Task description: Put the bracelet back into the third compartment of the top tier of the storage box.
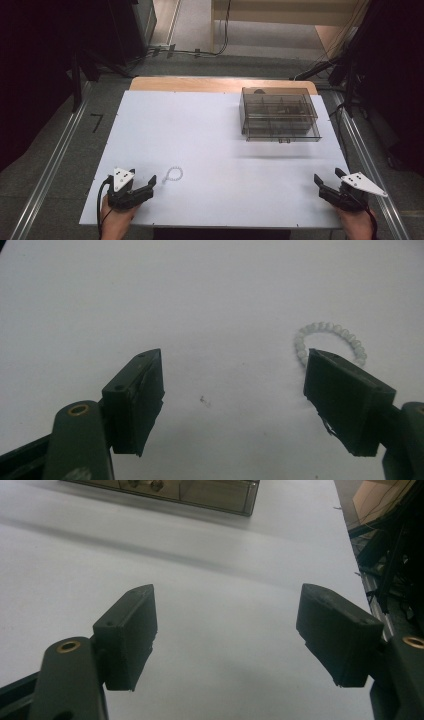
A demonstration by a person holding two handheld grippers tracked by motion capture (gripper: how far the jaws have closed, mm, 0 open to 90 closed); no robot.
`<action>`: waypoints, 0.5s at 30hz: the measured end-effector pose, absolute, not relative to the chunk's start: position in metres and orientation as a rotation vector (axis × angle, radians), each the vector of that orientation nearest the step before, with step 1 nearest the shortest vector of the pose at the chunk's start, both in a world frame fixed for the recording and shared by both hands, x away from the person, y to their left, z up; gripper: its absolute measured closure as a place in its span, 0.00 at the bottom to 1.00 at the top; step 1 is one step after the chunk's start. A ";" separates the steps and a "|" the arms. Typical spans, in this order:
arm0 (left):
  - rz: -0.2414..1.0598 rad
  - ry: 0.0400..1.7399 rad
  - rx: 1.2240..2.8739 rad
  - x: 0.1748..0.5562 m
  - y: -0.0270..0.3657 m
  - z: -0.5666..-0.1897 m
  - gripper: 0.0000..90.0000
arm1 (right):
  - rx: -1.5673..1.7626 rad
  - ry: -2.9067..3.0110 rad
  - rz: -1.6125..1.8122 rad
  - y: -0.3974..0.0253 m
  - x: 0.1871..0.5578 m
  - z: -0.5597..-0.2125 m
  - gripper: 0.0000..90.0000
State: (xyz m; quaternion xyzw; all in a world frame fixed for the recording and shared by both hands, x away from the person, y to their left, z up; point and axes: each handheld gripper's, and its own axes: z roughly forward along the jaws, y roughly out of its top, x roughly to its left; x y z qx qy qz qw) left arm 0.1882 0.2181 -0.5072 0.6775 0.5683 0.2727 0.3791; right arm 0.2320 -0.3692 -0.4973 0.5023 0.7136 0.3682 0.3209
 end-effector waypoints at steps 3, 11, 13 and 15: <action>0.684 1.447 1.739 0.189 0.217 -0.508 0.28 | 1.321 1.875 0.969 -0.369 0.232 -0.497 0.25; 0.650 1.434 1.748 0.190 0.216 -0.509 0.31 | 1.322 1.876 0.967 -0.369 0.232 -0.497 0.25; 0.649 1.431 1.750 0.191 0.215 -0.509 0.31 | 1.322 1.875 0.969 -0.369 0.232 -0.497 0.25; 0.629 1.426 1.757 0.192 0.214 -0.510 0.32 | 1.323 1.874 0.966 -0.369 0.233 -0.497 0.25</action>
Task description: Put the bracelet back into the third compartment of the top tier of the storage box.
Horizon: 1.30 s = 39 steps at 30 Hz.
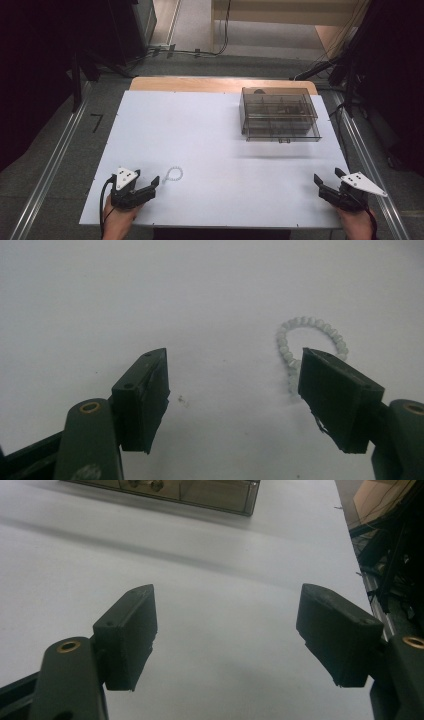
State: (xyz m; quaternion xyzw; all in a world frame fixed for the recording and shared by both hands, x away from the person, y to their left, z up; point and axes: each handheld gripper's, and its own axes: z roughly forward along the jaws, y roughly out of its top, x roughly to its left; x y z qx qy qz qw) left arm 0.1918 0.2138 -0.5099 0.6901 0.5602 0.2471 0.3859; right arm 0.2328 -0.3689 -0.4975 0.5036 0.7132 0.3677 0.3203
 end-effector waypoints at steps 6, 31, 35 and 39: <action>0.618 1.416 1.768 0.193 0.211 -0.511 0.34 | 1.317 1.877 0.967 -0.368 0.234 -0.497 0.25; 0.563 1.375 1.826 0.201 0.196 -0.514 0.41 | 1.318 1.895 0.950 -0.367 0.236 -0.500 0.25; 0.556 1.373 1.830 0.202 0.195 -0.514 0.44 | 1.322 1.892 0.949 -0.367 0.236 -0.500 0.25; 0.547 1.369 1.836 0.203 0.193 -0.515 0.50 | 1.321 1.893 0.945 -0.367 0.236 -0.500 0.25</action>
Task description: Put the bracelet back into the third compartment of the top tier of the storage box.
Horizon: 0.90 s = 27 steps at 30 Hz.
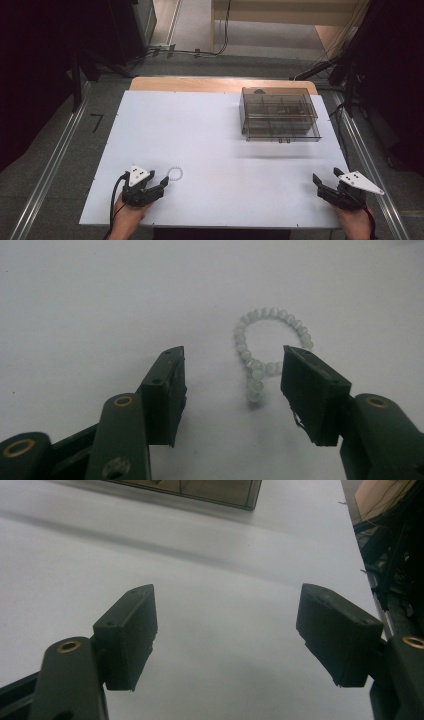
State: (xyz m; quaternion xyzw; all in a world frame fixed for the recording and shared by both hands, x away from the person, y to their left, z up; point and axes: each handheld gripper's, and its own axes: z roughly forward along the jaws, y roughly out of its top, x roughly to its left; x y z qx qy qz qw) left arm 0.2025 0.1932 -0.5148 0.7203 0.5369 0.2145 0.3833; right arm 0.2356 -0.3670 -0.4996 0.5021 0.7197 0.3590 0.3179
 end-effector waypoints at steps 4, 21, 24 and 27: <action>0.546 1.362 1.844 0.204 0.192 -0.516 0.59 | 1.314 1.893 0.948 -0.367 0.235 -0.499 0.25; 0.488 1.329 1.875 0.208 0.187 -0.518 0.94 | 1.314 1.899 0.938 -0.367 0.236 -0.500 0.25; 0.490 1.330 1.875 0.208 0.186 -0.518 0.94 | 1.309 1.896 0.942 -0.367 0.235 -0.500 0.25; 0.499 1.329 1.872 0.208 0.186 -0.517 0.94 | 1.316 1.900 0.937 -0.367 0.236 -0.500 0.25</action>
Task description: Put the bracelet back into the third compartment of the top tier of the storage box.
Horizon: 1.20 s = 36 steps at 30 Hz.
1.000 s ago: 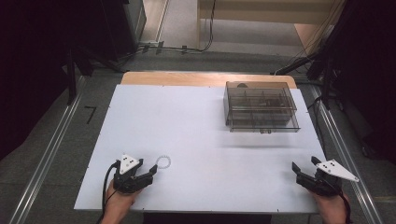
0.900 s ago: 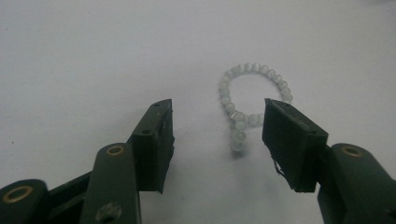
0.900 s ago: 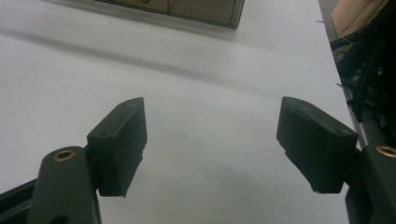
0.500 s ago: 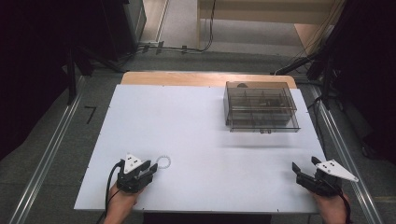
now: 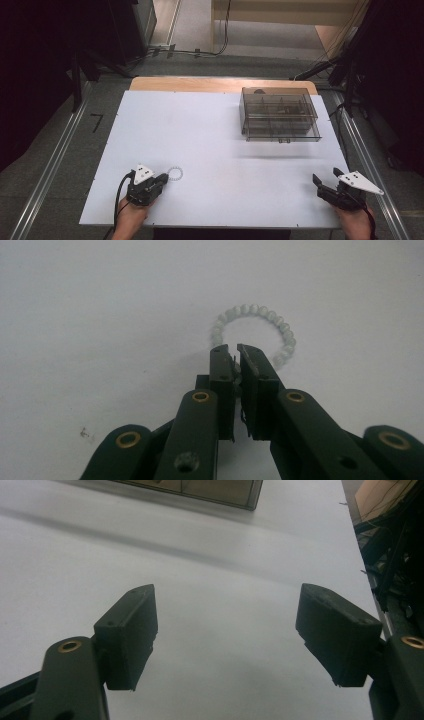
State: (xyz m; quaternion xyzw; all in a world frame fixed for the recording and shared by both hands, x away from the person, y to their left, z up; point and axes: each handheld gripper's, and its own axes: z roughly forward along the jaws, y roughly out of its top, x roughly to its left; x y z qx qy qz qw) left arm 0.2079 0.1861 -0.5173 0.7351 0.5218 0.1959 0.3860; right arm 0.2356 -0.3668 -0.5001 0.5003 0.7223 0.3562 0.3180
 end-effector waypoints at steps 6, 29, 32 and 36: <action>0.514 1.317 1.838 0.207 0.187 -0.514 0.95 | 1.310 1.896 0.943 -0.367 0.235 -0.499 0.25; 0.513 1.253 1.764 0.206 0.177 -0.502 0.95 | 1.316 1.901 0.938 -0.367 0.235 -0.500 0.26; 0.510 1.250 1.751 0.207 0.174 -0.500 0.95 | 1.312 1.901 0.938 -0.367 0.234 -0.500 0.26; 0.504 1.243 1.744 0.208 0.173 -0.497 0.95 | 1.310 1.903 0.932 -0.366 0.235 -0.500 0.26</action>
